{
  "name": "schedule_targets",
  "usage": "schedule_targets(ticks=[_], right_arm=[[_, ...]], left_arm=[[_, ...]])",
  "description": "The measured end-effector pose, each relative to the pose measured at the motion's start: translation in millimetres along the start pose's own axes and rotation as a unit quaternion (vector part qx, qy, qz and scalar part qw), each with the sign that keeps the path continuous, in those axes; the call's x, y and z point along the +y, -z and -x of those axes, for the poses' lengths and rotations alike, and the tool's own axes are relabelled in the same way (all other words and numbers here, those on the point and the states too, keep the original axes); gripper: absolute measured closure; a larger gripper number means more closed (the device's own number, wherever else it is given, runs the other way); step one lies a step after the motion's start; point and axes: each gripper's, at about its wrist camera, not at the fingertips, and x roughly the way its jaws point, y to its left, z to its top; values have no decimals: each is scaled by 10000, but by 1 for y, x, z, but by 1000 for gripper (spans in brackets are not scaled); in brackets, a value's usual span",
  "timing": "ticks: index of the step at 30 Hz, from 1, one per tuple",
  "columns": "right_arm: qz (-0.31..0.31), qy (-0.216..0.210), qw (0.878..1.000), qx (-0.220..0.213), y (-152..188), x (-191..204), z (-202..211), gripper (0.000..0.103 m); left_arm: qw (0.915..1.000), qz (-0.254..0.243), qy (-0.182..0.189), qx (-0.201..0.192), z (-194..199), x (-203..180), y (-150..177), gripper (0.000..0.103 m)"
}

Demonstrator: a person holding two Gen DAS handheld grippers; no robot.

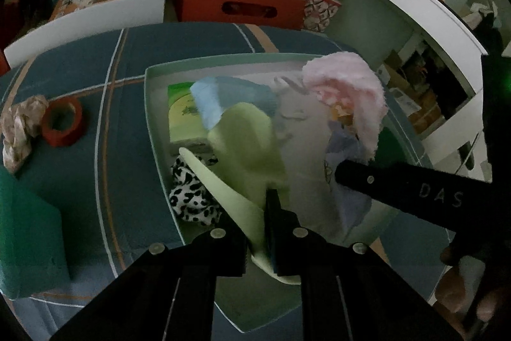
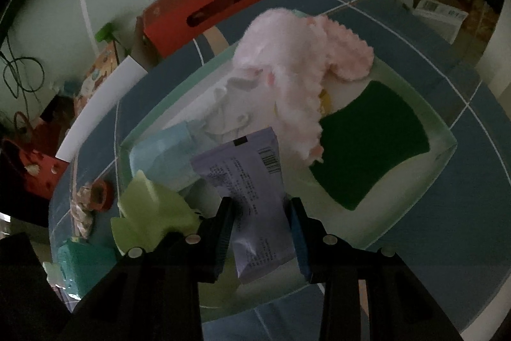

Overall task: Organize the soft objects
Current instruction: 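Open the left tool to drop the green cloth while the right tool releases the packet into the tray, then withdraw both open tools from the white tray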

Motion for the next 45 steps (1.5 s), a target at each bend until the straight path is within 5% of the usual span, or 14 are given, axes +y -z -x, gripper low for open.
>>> schedule_targets(ticks=[9, 11, 13, 14, 18, 28, 35, 38, 45], right_arm=[[82, 129, 9999, -41, -4, 7, 2, 64], [97, 97, 9999, -102, -5, 8, 7, 64], [120, 105, 9997, -167, -5, 9, 13, 63], [125, 114, 9997, -195, -5, 9, 16, 60], [141, 90, 9993, -320, -5, 11, 27, 50], [77, 50, 9984, -563, -5, 7, 47, 49], [86, 101, 9986, -514, -4, 7, 45, 49], [125, 150, 9987, -476, -5, 8, 42, 49], [301, 234, 9984, -422, -3, 17, 39, 49]], left_arm=[[9999, 88, 75, 81, 5, 1, -1, 87], [9999, 74, 80, 103, 8, 0, -3, 77], [9999, 75, 90, 89, 12, -2, -4, 51], [9999, 77, 113, 74, 15, -2, -3, 48], [9998, -20, 180, -16, 26, -8, -5, 47], [9995, 6, 174, -248, 50, -8, -8, 45], [9984, 352, -99, -429, 64, 14, -10, 45], [9969, 582, -167, -503, 69, 27, -10, 31], [9925, 975, -326, -656, 79, 45, -10, 30]])
